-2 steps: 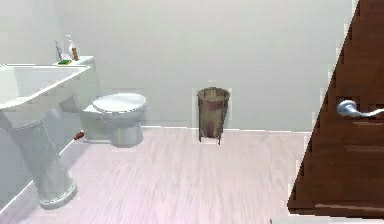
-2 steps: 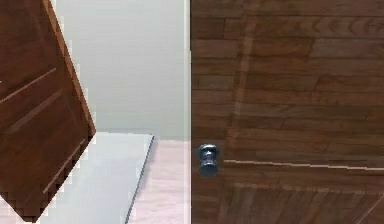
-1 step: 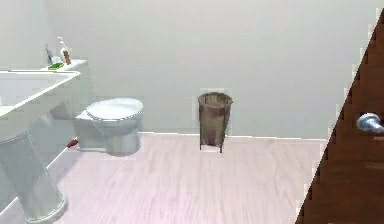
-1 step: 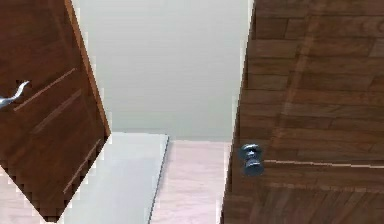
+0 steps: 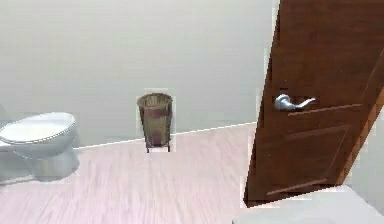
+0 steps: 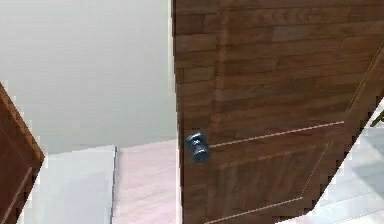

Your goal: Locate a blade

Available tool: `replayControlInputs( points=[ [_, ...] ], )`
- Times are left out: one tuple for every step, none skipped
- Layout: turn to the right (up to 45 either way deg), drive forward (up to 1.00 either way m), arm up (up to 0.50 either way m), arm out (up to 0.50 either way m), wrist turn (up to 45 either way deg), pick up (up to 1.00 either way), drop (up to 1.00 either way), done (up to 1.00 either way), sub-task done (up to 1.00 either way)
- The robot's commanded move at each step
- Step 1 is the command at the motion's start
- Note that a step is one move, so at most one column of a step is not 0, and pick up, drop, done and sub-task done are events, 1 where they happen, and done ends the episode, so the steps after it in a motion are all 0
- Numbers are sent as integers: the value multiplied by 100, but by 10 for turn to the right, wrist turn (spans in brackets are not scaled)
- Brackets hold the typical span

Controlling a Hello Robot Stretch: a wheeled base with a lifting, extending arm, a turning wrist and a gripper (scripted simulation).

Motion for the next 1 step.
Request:
replayControlInputs(
  points=[
    [0,100,0,0,0,0,0,0,0]
  ],
)
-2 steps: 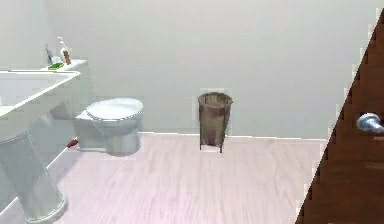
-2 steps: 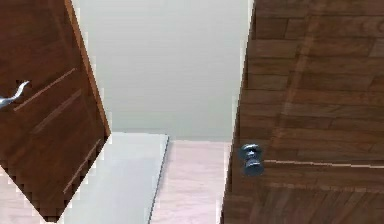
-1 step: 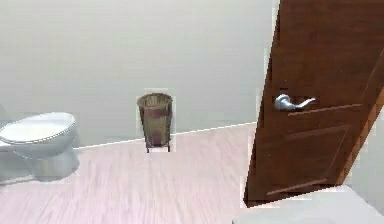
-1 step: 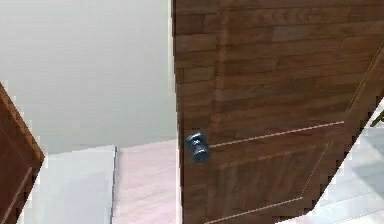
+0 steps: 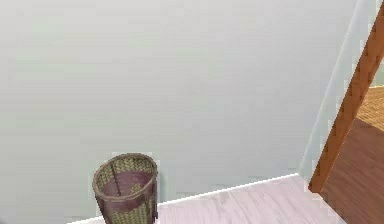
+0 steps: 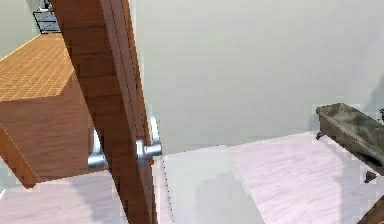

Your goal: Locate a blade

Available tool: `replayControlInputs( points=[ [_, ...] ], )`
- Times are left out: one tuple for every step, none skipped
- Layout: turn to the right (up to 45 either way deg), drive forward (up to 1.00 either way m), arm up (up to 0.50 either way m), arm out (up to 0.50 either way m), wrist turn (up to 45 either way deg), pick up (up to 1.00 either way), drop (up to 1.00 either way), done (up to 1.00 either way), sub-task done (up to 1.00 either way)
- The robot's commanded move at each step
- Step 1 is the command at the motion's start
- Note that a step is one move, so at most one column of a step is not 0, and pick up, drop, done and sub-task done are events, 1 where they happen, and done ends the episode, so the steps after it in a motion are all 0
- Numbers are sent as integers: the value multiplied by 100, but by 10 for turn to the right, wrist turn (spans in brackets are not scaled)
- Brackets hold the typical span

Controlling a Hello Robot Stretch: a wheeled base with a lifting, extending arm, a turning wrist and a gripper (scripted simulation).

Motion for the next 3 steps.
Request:
replayControlInputs(
  points=[
    [90,0,0,0,0,0,0,0,0],
    [0,10,0,0,0,0,0,0,0],
    [-270,0,0,0,0,0,0,0,0]
  ],
)
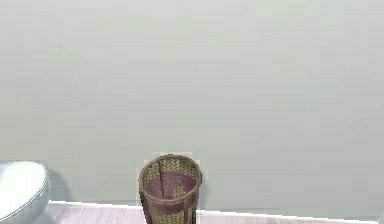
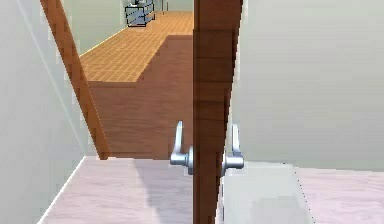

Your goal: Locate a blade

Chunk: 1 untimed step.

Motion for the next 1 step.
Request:
replayControlInputs(
  points=[
    [0,15,0,0,0,0,0,0,0]
  ],
)
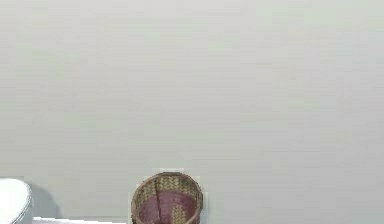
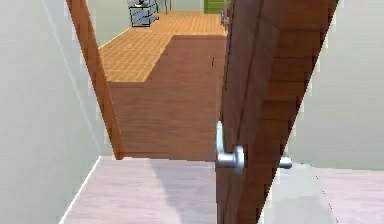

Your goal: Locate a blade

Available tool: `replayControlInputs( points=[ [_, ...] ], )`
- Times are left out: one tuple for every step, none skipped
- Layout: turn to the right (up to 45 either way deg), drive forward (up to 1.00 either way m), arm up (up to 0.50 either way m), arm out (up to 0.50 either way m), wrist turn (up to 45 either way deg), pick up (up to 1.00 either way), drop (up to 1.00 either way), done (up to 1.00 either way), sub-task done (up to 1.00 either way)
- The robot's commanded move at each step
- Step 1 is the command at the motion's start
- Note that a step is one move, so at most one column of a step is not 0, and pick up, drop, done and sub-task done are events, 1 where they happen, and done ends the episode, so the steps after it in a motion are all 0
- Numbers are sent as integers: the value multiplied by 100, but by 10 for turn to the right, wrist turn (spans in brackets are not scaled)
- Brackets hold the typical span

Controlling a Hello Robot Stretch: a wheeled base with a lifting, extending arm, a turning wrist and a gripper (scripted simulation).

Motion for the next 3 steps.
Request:
replayControlInputs(
  points=[
    [450,0,0,0,0,0,0,0,0],
    [90,0,0,0,0,0,0,0,0],
    [0,40,0,0,0,0,0,0,0]
  ],
)
